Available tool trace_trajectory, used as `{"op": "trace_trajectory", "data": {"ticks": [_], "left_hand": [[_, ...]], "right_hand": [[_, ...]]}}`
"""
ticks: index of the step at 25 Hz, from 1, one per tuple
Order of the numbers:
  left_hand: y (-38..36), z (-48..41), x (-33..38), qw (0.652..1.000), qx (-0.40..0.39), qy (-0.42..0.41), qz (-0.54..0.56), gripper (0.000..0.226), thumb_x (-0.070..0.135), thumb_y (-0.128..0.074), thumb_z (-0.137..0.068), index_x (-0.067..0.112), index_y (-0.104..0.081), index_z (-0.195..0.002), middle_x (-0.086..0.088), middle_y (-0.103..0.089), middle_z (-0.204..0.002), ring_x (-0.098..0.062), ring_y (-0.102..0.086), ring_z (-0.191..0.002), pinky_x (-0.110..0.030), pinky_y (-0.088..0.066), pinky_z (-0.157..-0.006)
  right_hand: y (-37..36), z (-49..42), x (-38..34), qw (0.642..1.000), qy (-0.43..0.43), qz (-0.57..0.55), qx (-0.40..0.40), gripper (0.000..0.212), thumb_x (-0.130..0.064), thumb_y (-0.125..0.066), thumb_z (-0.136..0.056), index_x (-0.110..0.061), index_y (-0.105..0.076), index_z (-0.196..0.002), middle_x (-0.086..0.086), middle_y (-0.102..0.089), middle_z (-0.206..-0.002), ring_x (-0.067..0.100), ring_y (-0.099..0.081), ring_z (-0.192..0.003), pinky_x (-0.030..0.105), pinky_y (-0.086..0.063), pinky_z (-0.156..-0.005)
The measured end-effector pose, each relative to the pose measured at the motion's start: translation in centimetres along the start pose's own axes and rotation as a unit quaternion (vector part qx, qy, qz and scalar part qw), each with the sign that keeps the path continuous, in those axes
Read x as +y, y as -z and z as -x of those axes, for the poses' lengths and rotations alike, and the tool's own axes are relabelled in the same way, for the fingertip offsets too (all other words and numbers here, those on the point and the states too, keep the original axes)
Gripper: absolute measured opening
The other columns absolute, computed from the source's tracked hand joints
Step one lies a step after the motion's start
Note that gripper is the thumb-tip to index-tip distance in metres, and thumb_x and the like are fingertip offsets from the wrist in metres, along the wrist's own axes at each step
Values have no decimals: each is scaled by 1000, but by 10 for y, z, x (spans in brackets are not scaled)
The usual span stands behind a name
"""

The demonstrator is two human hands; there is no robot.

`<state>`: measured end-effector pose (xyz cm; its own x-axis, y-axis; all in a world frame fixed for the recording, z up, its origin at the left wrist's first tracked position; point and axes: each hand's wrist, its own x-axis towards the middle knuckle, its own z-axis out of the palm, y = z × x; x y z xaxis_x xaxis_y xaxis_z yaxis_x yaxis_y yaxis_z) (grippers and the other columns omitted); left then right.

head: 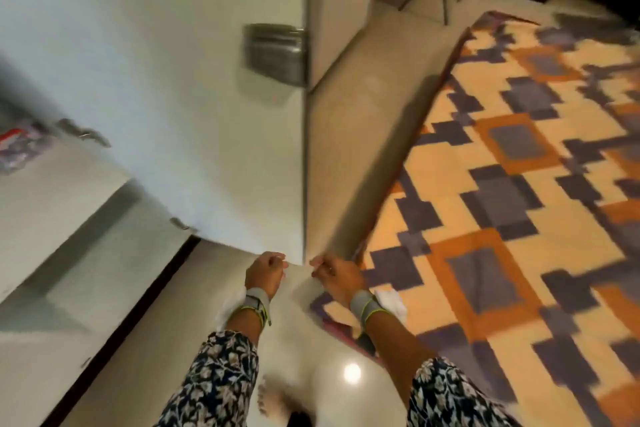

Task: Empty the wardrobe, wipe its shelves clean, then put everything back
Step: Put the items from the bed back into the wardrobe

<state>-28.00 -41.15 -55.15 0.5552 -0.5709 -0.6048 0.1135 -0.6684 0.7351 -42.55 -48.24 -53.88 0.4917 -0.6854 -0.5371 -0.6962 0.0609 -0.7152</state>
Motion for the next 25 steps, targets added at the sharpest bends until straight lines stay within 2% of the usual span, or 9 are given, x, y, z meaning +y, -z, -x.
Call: {"op": "trace_trajectory", "data": {"ticks": [3, 5, 8, 13, 15, 16, 19, 23, 25], "left_hand": [[-98, 34, 21, 994, -73, -32, -68, 17, 31, -53, -80, 17, -63, -80, -12, -71, -96, -32, -66, -90, -38, -53, -89], [-173, 81, 34, 988, -116, -57, -82, 13, 15, -51, -92, 9, -63, -92, -15, -69, -103, -32, -64, -89, -27, -53, -82], [-257, 138, 41, 976, -169, -76, -115, 22, 5, -42, -98, -2, -59, -109, -18, -64, -108, -34, -62, -93, -37, -46, -89], [-412, 235, 40, 934, -270, -138, -187, 23, 3, -40, -98, -5, -58, -110, -19, -66, -100, -26, -58, -78, -39, -48, -82], [-457, 263, 41, 922, -299, -141, -203, 23, 1, -39, -98, -11, -55, -111, -16, -64, -88, -25, -52, -66, -33, -45, -69], [-489, 277, 38, 910, -318, -146, -222, 22, 0, -38, -98, -12, -54, -109, -19, -63, -88, -24, -50, -63, -30, -42, -65], [-554, 314, 41, 889, -357, -164, -237, 21, 0, -40, -98, -8, -56, -109, -23, -62, -99, -23, -54, -70, -33, -47, -72], [-612, 342, 34, 865, -393, -151, -274, 18, 5, -44, -97, 9, -60, -91, -14, -65, -91, -24, -59, -76, -35, -51, -79], [-650, 353, 27, 858, -387, -167, -293, 18, 16, -48, -93, 21, -60, -80, -15, -69, -90, -32, -64, -83, -43, -52, -85]], "right_hand": [[84, 58, 70, 995, -19, -31, 93, 22, -14, -49, -91, -15, -63, -108, 7, -69, -104, 22, -63, -95, 29, -46, -83], [136, 108, 122, 982, -38, -88, 164, 20, -14, -49, -92, -17, -63, -106, 9, -69, -99, 21, -61, -85, 32, -47, -82], [190, 170, 175, 956, -52, -166, 236, 18, -14, -49, -91, -26, -59, -99, 8, -69, -97, 22, -62, -85, 39, -51, -85], [273, 285, 296, 896, -93, -245, 358, 22, -12, -46, -93, -13, -63, -107, 3, -65, -84, 23, -63, -86, 34, -52, -84], [293, 315, 332, 875, -114, -266, 388, 21, -11, -47, -93, -16, -64, -104, -3, -60, -76, 19, -61, -77, 26, -53, -78], [306, 334, 356, 861, -126, -271, 413, 20, -12, -47, -92, -22, -64, -99, -3, -62, -77, 20, -60, -75, 31, -53, -77], [335, 365, 406, 824, -146, -309, 451, 27, -11, -47, -89, -34, -58, -84, -1, -62, -76, 21, -61, -81, 45, -52, -84], [363, 397, 446, 801, -175, -312, 480, 29, -9, -49, -91, -36, -56, -82, -3, -63, -77, 19, -61, -80, 32, -52, -77], [379, 411, 470, 790, -189, -310, 494, 28, -11, -49, -90, -37, -57, -83, -9, -63, -74, 19, -65, -82, 34, -54, -80]]}}
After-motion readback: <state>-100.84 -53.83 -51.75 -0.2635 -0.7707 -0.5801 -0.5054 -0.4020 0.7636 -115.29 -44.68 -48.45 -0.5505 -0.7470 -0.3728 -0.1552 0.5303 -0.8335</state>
